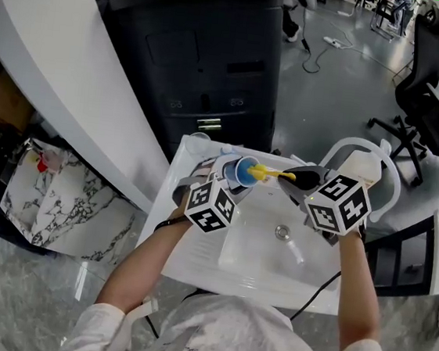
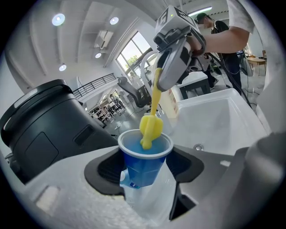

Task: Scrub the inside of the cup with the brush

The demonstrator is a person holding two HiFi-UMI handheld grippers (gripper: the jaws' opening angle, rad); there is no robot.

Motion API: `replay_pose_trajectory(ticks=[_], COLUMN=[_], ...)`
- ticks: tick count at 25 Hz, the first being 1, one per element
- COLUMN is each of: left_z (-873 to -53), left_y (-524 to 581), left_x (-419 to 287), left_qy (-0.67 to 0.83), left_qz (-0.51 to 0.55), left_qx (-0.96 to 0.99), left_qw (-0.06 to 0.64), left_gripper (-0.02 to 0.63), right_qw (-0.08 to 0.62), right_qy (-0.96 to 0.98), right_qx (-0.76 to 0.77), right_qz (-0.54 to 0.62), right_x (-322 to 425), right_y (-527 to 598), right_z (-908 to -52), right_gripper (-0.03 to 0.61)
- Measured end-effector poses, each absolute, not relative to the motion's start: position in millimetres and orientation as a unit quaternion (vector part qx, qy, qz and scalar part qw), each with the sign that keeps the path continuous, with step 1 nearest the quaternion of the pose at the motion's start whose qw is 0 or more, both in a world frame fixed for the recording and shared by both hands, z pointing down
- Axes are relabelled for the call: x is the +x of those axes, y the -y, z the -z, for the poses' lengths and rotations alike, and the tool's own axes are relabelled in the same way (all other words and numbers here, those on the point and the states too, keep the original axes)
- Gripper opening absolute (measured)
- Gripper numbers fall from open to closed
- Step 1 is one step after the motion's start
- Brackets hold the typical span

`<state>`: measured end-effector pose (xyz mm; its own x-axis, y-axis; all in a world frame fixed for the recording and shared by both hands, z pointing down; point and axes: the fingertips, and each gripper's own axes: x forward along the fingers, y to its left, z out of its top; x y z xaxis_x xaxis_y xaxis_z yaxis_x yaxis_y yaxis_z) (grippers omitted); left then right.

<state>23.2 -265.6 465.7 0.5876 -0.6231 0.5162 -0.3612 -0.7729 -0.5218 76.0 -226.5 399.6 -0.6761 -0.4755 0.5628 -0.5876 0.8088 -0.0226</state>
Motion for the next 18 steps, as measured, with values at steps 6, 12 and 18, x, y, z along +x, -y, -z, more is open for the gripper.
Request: replay_pose_trajectory(ticks=[6,12,18], left_z=[-467.5,-471.7,-473.5], left_y=[267.2,266.4,265.6], left_x=[18.7,19.7,18.7], left_qy=[-0.287,-0.286,-0.285], left_qz=[0.358,0.362,0.364], left_qx=[-0.871,-0.87,-0.87], left_qw=[0.178,0.174,0.173], left_gripper=[0.295,0.295,0.295], right_qw=[0.273,0.274,0.27], right_qy=[0.913,0.918,0.923], right_qx=[0.28,0.259,0.248], right_qz=[-0.116,-0.118,-0.115], right_x=[71.2,61.7,51.6], right_y=[219.5,210.8,206.5], right_z=[-405.4,-406.8,-402.5], right_gripper=[0.034,0.034,0.034])
